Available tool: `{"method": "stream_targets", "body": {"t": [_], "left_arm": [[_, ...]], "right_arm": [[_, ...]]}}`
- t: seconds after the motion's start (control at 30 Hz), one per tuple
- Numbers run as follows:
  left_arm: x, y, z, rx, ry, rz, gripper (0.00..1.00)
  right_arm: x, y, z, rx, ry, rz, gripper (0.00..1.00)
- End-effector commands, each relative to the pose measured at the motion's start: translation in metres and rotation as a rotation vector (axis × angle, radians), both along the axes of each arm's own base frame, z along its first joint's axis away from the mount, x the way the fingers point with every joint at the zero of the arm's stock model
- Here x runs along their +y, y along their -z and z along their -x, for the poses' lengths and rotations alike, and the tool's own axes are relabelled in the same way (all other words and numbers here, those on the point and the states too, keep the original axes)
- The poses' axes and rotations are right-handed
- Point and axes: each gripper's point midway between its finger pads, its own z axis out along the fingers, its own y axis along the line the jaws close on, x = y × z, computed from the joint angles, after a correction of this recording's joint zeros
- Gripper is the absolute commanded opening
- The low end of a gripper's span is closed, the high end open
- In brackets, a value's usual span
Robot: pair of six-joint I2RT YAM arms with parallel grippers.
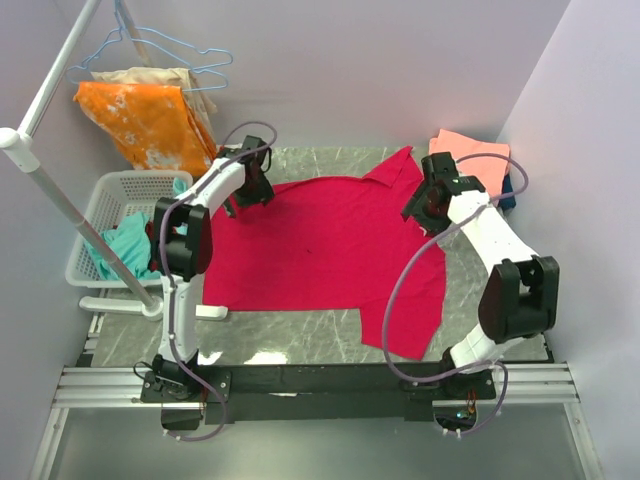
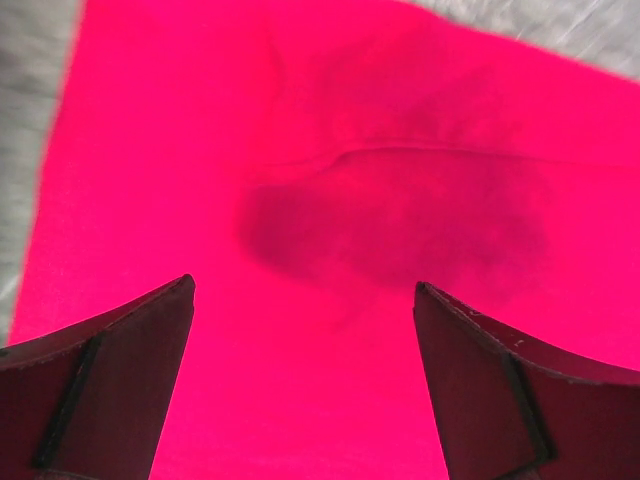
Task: Fold and stack the t-shirts
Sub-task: Flatten the tshirt out
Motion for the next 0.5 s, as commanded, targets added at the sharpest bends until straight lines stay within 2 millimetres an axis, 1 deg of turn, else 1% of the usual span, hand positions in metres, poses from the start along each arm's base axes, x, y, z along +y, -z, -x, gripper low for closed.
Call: {"method": "stream_targets", "body": {"t": [0.0, 0.03, 0.07, 0.1, 0.13, 0.17, 0.2, 0.23, 0.27, 0.3, 0.33, 0.37, 0.43, 0.47], "left_arm": [[-0.011, -0.014, -0.018, -0.041, 0.042, 0.05, 0.96], [-0.01, -0.015, -0.021, -0.044, 0.039, 0.057, 0.96], [-0.009, -0.013, -0.024, -0.044, 0.039, 0.061, 0.96], [-0.009, -0.004, -0.025, -0.03, 0.041, 0.059, 0.96], [-0.008, -0.006, -0.03, -0.039, 0.035, 0.068, 0.97], [-0.007, -0.002, -0.032, -0.031, 0.034, 0.072, 0.97], [-0.006, 0.008, -0.033, -0.012, 0.029, 0.069, 0.97], [-0.005, 0.008, -0.039, -0.02, 0.022, 0.076, 0.98], [-0.005, 0.012, -0.042, -0.016, 0.023, 0.081, 0.98], [-0.003, 0.022, -0.044, -0.003, 0.017, 0.079, 0.98], [-0.001, 0.023, -0.048, -0.007, 0.01, 0.082, 0.98], [0.0, 0.033, -0.049, 0.007, 0.004, 0.083, 0.98], [0.004, 0.035, -0.054, 0.008, -0.008, 0.08, 0.98], [0.005, 0.039, -0.054, 0.014, -0.013, 0.08, 0.98]], "right_arm": [[0.002, -0.011, -0.022, -0.049, -0.019, -0.006, 0.69], [0.003, -0.006, -0.023, -0.036, -0.025, -0.006, 0.69], [0.004, -0.006, -0.027, -0.041, -0.024, -0.008, 0.7], [0.005, -0.004, -0.028, -0.033, -0.026, -0.007, 0.69], [0.005, 0.001, -0.03, -0.02, -0.029, -0.006, 0.69], [0.005, 0.0, -0.033, -0.017, -0.029, -0.006, 0.69], [0.006, 0.0, -0.035, -0.014, -0.031, -0.005, 0.68], [0.006, 0.006, -0.037, 0.005, -0.036, -0.003, 0.67], [0.007, 0.003, -0.04, 0.001, -0.039, -0.005, 0.67], [0.007, 0.003, -0.042, 0.004, -0.039, -0.005, 0.66], [0.007, 0.005, -0.043, 0.012, -0.044, 0.0, 0.66], [0.008, 0.002, -0.045, 0.009, -0.044, 0.0, 0.66], [0.007, 0.003, -0.047, 0.018, -0.045, 0.008, 0.66], [0.006, 0.001, -0.05, 0.011, -0.044, 0.012, 0.66]]}}
